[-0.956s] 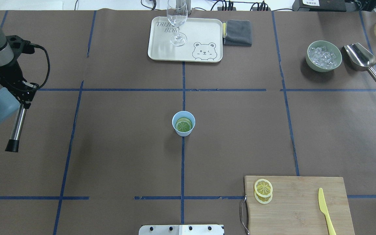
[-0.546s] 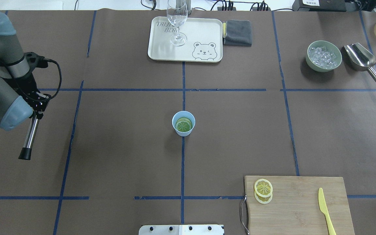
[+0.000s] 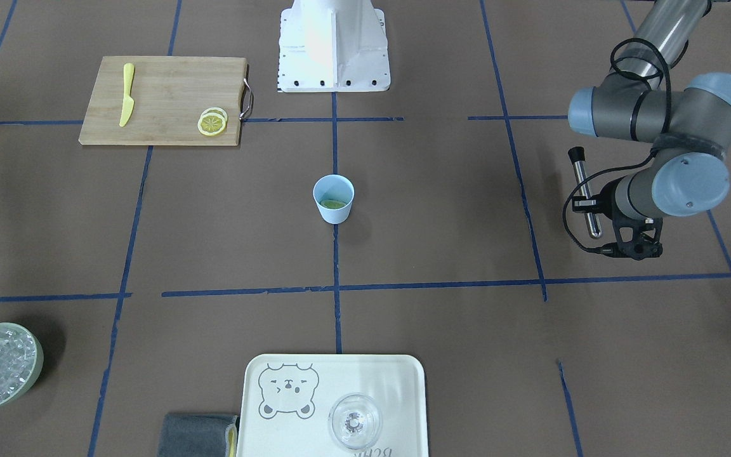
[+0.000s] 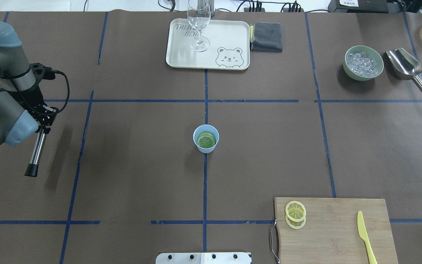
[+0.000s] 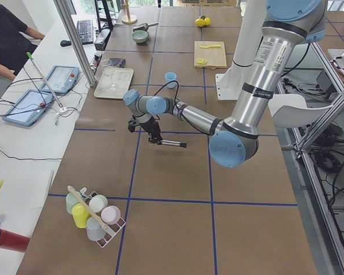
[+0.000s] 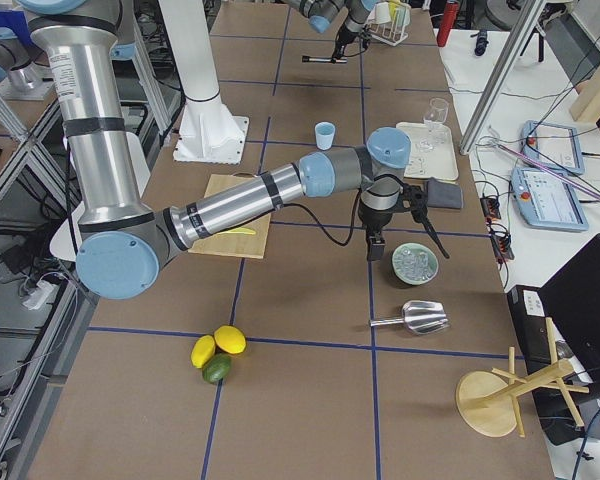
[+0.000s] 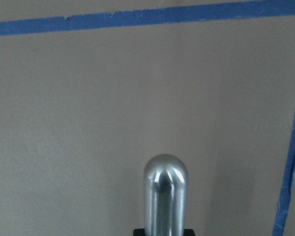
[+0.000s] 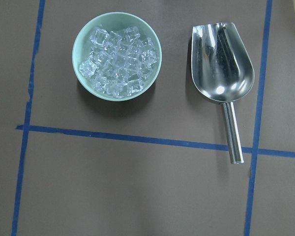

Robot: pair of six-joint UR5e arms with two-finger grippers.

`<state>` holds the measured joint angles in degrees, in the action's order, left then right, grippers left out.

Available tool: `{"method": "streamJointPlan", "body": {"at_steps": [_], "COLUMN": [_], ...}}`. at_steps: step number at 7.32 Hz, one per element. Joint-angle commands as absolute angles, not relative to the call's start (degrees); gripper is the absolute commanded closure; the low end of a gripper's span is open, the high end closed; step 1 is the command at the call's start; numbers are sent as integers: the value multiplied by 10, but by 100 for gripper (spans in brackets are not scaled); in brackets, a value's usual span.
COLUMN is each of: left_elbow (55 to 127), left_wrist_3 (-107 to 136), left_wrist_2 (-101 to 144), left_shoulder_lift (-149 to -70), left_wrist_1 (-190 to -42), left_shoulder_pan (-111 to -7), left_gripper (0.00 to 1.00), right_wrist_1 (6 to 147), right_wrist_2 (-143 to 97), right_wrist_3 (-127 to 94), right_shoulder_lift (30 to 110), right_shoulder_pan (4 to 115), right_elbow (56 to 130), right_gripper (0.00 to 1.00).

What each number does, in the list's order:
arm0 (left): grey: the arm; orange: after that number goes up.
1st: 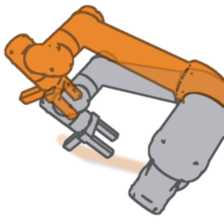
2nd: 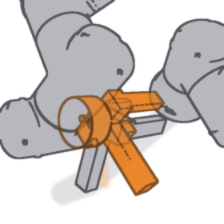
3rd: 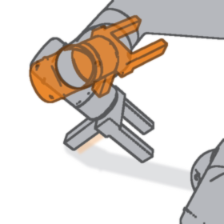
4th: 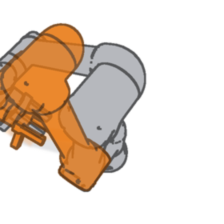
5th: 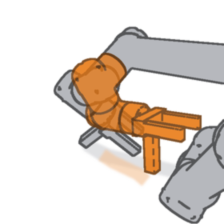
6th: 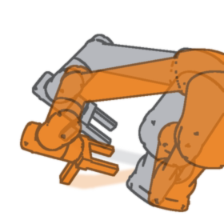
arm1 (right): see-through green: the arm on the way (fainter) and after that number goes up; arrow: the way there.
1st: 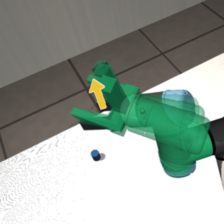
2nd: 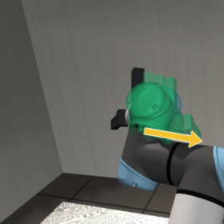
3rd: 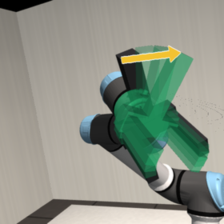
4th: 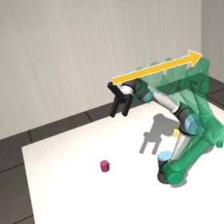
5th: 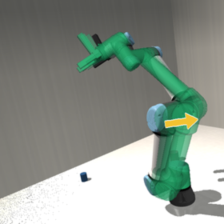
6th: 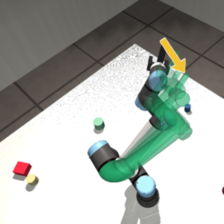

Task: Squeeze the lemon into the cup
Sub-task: 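Lower the muddler upright onto the table and release it with the left gripper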

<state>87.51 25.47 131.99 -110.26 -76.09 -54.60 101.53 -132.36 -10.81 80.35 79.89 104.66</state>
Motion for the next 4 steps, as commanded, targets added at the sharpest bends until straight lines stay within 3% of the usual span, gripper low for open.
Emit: {"method": "streamJointPlan", "body": {"at_steps": [1,3,4], "left_elbow": [843,843,843], "left_wrist_3": [285,288,280], "left_wrist_2": [1319,1318,1317], "left_shoulder_lift": [-1102,-1100,-1099], "left_wrist_1": [-814,-814,-815], "left_shoulder_pan": [-536,-535,-535], "left_gripper": [100,100,27], "right_wrist_1": [1015,1015,1015], "right_wrist_2": [-1324,-1324,-1325], "right_wrist_3": [-108,-108,-108], "right_shoulder_lift": [802,802,802], "right_shoulder_pan": [799,799,799], "right_elbow": [1046,1047,1047], "right_gripper": [0,0,0]}}
